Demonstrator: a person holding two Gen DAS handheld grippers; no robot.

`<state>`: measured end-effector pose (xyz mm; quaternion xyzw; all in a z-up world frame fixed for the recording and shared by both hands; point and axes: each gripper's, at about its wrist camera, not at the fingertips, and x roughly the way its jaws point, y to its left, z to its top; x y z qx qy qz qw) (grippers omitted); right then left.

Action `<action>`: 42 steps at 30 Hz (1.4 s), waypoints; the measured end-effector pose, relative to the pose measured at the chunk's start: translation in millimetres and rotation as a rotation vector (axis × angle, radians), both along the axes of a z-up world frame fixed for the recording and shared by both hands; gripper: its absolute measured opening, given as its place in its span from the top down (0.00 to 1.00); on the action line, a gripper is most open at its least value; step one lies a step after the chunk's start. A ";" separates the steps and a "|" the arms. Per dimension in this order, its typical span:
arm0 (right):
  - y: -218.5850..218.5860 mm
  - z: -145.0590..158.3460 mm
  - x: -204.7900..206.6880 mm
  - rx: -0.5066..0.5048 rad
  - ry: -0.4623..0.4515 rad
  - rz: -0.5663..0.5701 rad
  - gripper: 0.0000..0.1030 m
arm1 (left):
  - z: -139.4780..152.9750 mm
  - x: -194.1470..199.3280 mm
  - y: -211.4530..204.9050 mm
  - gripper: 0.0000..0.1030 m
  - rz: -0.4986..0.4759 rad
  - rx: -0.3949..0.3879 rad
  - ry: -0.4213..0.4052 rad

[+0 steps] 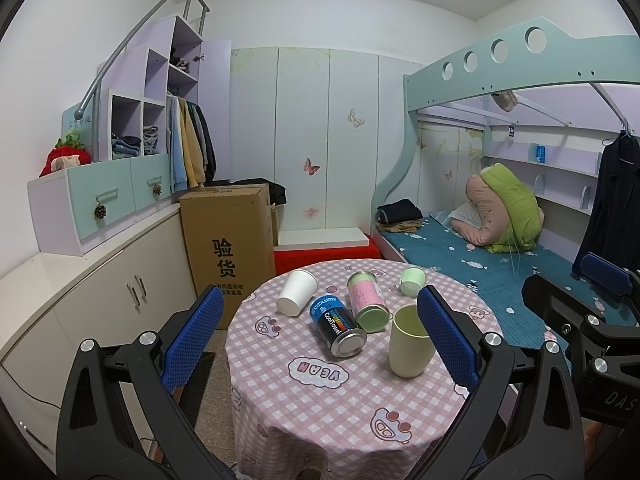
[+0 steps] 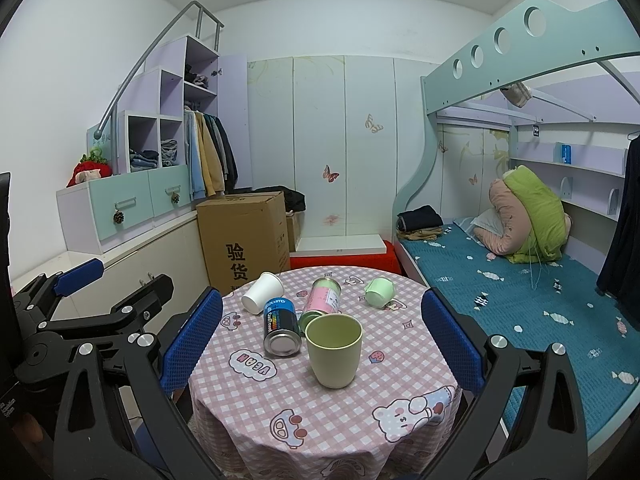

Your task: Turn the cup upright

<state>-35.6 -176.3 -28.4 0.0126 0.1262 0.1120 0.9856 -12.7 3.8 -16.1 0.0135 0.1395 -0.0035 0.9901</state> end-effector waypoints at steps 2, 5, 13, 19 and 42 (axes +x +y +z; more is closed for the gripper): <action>1.2 -0.4 0.1 0.000 0.001 0.000 0.06 | 0.0 0.0 0.1 0.05 0.000 0.000 0.000; 1.0 -0.2 -0.3 0.002 -0.001 0.001 0.06 | -0.1 0.5 0.4 0.05 0.000 0.000 -0.001; -0.7 0.4 0.0 0.002 0.000 0.000 0.06 | -0.2 0.6 0.3 0.05 0.000 0.000 0.000; 2.9 -0.1 0.4 0.001 0.003 0.001 0.06 | -0.3 1.1 0.6 0.05 0.001 0.002 -0.002; 1.4 -4.0 4.2 0.008 0.010 -0.004 0.06 | -6.2 8.6 -0.4 0.05 -0.010 0.008 0.000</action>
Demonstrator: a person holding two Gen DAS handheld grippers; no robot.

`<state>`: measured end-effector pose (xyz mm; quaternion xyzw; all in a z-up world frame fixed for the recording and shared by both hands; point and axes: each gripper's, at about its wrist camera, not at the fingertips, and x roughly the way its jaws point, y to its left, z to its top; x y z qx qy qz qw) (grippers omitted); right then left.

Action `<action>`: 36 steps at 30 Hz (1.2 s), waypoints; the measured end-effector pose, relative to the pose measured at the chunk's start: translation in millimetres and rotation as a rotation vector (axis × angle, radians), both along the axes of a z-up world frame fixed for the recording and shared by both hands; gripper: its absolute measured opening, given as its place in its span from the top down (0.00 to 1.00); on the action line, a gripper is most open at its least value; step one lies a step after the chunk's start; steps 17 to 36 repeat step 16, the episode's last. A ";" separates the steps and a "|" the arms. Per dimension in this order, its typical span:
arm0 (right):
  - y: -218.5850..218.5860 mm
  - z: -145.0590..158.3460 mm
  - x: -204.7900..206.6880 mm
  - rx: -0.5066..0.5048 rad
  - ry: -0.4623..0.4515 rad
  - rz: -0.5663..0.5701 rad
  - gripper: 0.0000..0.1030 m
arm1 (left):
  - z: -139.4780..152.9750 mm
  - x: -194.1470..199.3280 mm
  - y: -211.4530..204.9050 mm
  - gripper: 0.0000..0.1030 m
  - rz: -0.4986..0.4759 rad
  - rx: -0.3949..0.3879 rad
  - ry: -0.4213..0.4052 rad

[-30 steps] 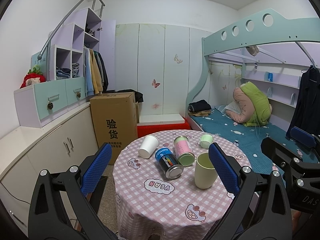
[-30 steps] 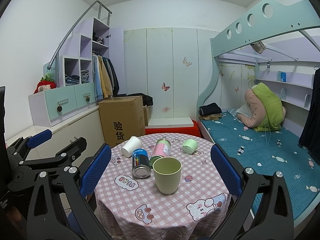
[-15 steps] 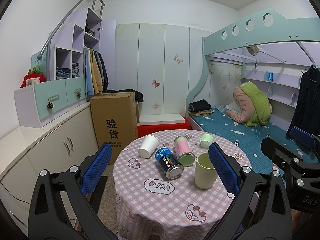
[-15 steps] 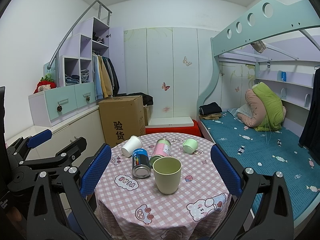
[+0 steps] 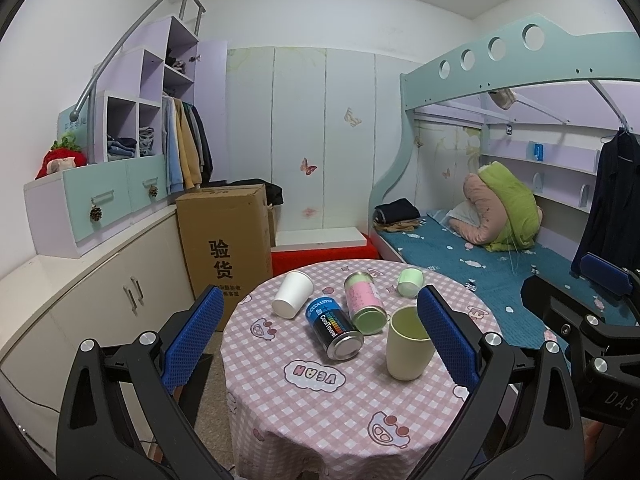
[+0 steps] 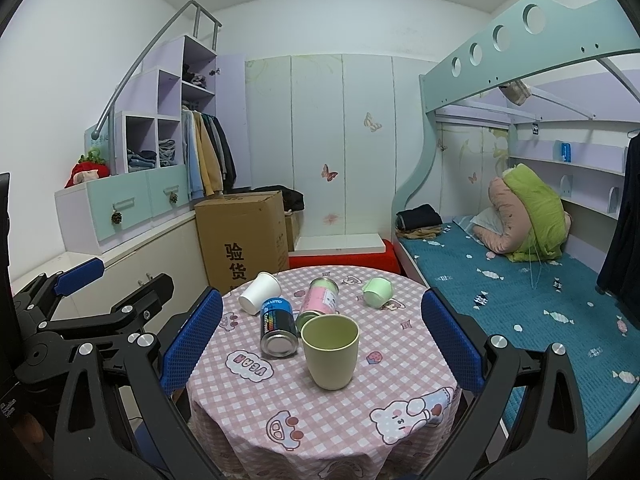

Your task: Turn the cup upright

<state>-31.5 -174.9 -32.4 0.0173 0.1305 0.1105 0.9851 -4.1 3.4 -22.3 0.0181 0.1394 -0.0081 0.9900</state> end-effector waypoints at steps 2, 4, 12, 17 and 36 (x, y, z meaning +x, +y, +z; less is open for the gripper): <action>-0.5 -0.4 1.2 0.003 0.003 -0.001 0.06 | 0.0 0.3 -3.8 0.05 -0.001 0.004 -0.002; -1.2 -0.8 2.7 0.004 0.006 -0.002 0.06 | -0.7 2.6 -4.8 0.05 0.000 0.011 -0.003; 1.3 -6.1 11.9 0.011 0.036 -0.003 0.06 | -7.5 16.0 -7.4 0.05 -0.006 0.010 0.029; 0.6 -9.3 18.4 0.012 0.051 -0.003 0.06 | -11.5 23.0 -10.0 0.05 -0.009 0.006 0.044; 0.6 -9.3 18.4 0.012 0.051 -0.003 0.06 | -11.5 23.0 -10.0 0.05 -0.009 0.006 0.044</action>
